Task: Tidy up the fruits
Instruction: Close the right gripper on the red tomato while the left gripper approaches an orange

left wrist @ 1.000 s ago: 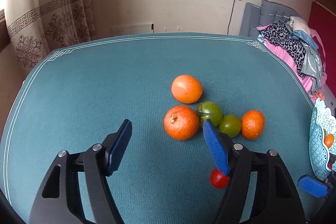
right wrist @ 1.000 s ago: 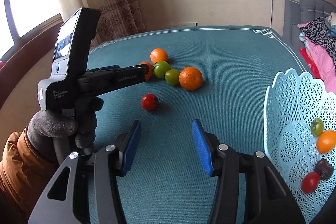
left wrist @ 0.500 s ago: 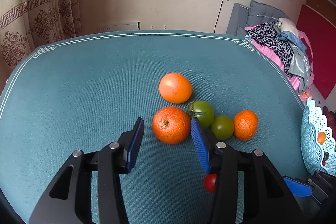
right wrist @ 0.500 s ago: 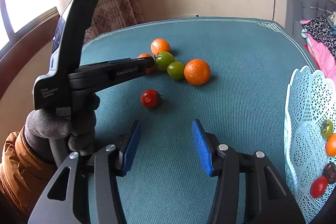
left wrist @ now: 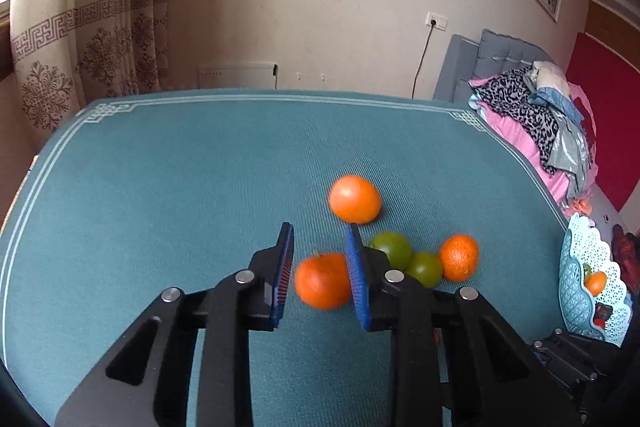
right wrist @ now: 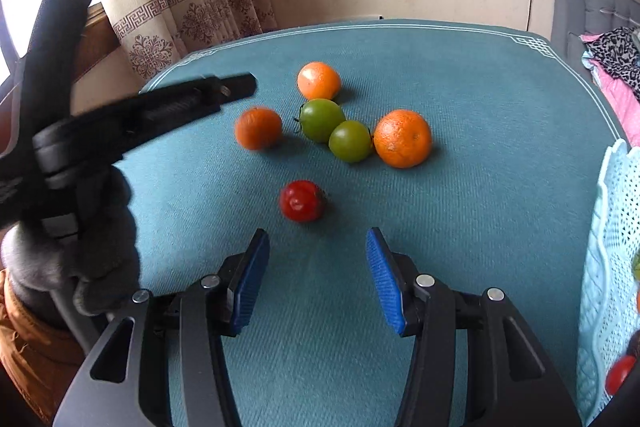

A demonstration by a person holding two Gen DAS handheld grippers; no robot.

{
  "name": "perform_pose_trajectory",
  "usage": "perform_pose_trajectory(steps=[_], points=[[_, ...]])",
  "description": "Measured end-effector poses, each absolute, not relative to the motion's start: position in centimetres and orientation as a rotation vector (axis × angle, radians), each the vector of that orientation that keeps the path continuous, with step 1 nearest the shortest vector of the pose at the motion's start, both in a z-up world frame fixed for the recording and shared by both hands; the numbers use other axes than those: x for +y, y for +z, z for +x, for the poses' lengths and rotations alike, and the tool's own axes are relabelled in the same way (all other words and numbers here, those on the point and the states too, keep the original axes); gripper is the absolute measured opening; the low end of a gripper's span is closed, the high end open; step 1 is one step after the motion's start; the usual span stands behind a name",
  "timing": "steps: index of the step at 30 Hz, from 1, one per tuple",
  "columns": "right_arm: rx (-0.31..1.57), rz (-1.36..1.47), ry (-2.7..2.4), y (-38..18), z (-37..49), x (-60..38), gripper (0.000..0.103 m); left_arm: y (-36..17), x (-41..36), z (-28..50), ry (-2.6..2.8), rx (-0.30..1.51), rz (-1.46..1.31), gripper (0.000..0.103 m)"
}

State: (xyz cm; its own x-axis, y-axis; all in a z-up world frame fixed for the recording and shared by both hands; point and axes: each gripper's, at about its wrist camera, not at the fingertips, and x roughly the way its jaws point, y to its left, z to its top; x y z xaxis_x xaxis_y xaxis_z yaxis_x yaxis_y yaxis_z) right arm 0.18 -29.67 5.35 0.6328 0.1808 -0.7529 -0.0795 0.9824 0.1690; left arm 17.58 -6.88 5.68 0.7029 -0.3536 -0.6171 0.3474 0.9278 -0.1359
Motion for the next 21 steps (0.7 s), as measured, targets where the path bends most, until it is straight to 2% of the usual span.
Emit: perform_pose_trajectory(steps=[7, 11, 15, 20, 21], points=[[0.872, 0.100, 0.146, 5.0, 2.4, -28.7, 0.050, 5.6, -5.6, 18.5, -0.362, 0.727, -0.044, 0.027], [0.888, 0.093, 0.156, 4.4, 3.5, -28.2, 0.037, 5.1, -5.2, 18.8, -0.359, 0.750, -0.038, 0.030], [0.879, 0.080, 0.163, 4.0, 3.6, -27.9, 0.030, 5.3, -5.7, 18.5, -0.357, 0.740, -0.003, 0.047], [0.864, 0.093, 0.153, 4.3, 2.8, -28.2, 0.028, 5.9, -5.6, 18.0, -0.366, 0.745, 0.026, 0.052], [0.859, 0.092, 0.150, 4.5, 2.5, -28.4, 0.028, 6.1, -5.5, 18.0, -0.369, 0.755, 0.029, 0.057]])
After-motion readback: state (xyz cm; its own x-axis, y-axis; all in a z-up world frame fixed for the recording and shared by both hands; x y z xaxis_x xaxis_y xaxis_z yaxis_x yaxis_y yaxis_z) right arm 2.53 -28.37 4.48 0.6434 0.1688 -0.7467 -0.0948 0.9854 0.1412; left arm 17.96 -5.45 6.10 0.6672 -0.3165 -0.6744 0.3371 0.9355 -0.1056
